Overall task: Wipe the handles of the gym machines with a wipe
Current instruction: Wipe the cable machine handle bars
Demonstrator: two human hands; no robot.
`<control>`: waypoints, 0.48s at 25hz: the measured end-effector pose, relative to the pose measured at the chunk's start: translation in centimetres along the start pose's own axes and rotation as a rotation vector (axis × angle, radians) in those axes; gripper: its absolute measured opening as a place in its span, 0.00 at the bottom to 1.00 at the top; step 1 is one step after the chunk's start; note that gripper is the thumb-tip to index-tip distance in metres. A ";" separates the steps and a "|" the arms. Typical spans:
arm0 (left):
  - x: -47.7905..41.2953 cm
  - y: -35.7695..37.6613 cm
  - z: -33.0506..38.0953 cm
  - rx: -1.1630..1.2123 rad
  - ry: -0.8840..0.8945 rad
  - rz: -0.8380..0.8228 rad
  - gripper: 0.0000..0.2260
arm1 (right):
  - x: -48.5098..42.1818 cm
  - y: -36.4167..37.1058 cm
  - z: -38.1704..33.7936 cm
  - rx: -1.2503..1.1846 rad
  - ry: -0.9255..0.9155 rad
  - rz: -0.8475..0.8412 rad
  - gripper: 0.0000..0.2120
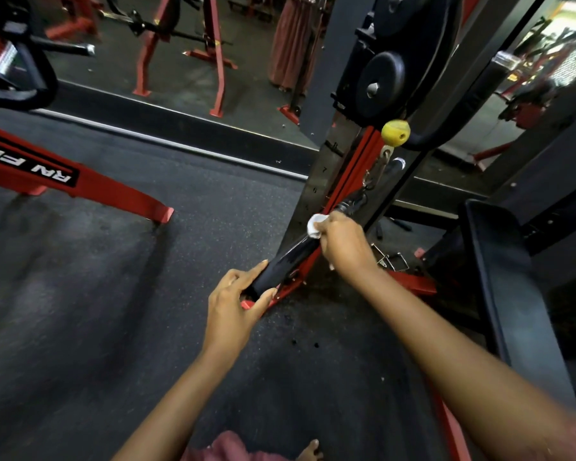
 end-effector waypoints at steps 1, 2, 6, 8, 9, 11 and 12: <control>0.0 0.0 0.0 -0.006 0.007 0.001 0.20 | 1.1 0.1 -2.3 -0.025 -0.052 0.014 0.14; 0.0 0.0 0.0 -0.010 0.009 -0.001 0.20 | 2.6 0.2 -4.8 -0.072 -0.118 0.036 0.14; 0.3 -0.1 -0.1 0.006 -0.001 -0.012 0.20 | 6.2 -0.9 -8.9 -0.243 -0.299 0.040 0.12; 0.2 -0.3 0.1 0.015 0.020 -0.006 0.20 | 3.5 -1.8 -4.5 -0.190 -0.192 0.106 0.12; 0.2 -0.3 0.3 0.012 0.031 -0.004 0.19 | 2.0 -2.0 -1.6 -0.137 -0.094 0.118 0.12; 0.2 -0.3 0.4 0.011 0.039 -0.001 0.19 | 0.2 -1.3 2.2 -0.099 0.043 0.085 0.12; 0.3 -0.3 0.4 0.013 0.037 -0.004 0.19 | 0.1 -0.6 2.0 -0.090 0.050 0.075 0.13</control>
Point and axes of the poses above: each hand's wrist, its own x-axis away from the middle knuckle, its own y-axis out of the palm, z = x × y, the point moved 9 cm from there along -x, towards the middle knuckle, and after that the axes turned 7 degrees about -y, right-handed, at the moved point
